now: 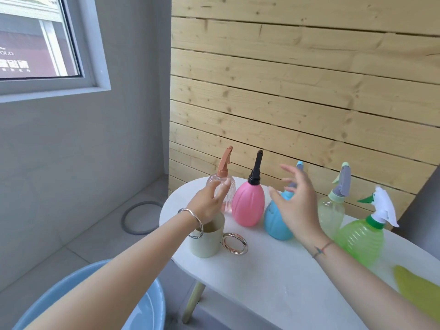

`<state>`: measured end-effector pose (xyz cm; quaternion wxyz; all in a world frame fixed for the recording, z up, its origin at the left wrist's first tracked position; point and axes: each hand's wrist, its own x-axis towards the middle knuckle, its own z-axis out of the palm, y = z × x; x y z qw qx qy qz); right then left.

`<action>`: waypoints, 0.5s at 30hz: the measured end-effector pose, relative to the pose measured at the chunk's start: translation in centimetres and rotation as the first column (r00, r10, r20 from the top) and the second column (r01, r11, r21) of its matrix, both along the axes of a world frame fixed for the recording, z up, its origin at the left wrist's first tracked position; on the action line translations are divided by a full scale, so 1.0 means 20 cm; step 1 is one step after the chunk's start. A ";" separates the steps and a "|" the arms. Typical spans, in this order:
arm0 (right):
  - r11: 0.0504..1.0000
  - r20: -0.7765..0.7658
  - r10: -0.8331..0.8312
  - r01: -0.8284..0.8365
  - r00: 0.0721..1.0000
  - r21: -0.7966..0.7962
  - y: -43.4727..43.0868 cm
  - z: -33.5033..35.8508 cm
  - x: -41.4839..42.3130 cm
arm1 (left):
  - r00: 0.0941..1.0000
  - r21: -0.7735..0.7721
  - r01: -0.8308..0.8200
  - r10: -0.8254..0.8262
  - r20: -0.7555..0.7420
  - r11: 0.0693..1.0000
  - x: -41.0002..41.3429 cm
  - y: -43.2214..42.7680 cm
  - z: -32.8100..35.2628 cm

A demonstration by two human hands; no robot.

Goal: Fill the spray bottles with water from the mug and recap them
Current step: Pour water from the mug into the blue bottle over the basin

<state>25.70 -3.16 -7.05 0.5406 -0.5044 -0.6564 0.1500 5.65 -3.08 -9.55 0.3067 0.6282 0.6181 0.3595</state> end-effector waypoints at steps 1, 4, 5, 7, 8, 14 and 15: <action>0.997 -0.008 -0.052 0.053 0.999 0.053 -0.02 -0.01 0.05 | 1.000 0.020 0.000 0.000 0.026 1.000 0.02 -0.02 0.01; 0.982 -0.088 -0.183 0.177 0.979 -0.072 -0.02 -0.07 0.15 | 0.997 0.081 -0.005 -0.002 0.080 0.997 0.11 -0.10 0.03; 0.970 -0.094 -0.202 0.186 0.975 -0.155 0.00 -0.09 0.16 | 0.996 0.089 -0.013 0.005 0.090 0.996 0.14 -0.11 0.04; 0.949 -0.091 -0.192 0.162 0.977 -0.269 0.05 -0.14 0.16 | 0.995 0.085 -0.024 0.015 0.102 0.996 0.21 -0.14 0.04; 0.941 -0.103 -0.184 0.145 0.977 -0.306 0.08 -0.16 0.16 | 0.994 0.086 -0.023 0.014 0.105 0.996 0.24 -0.15 0.04; 0.937 -0.116 -0.145 0.099 0.983 -0.335 0.16 -0.13 0.15 | 0.999 0.086 -0.004 0.000 0.042 0.996 0.38 -0.19 0.02; 0.942 -0.102 -0.136 0.097 0.985 -0.320 0.15 -0.12 0.16 | 1.000 0.079 0.006 -0.008 0.025 0.997 0.40 -0.20 0.01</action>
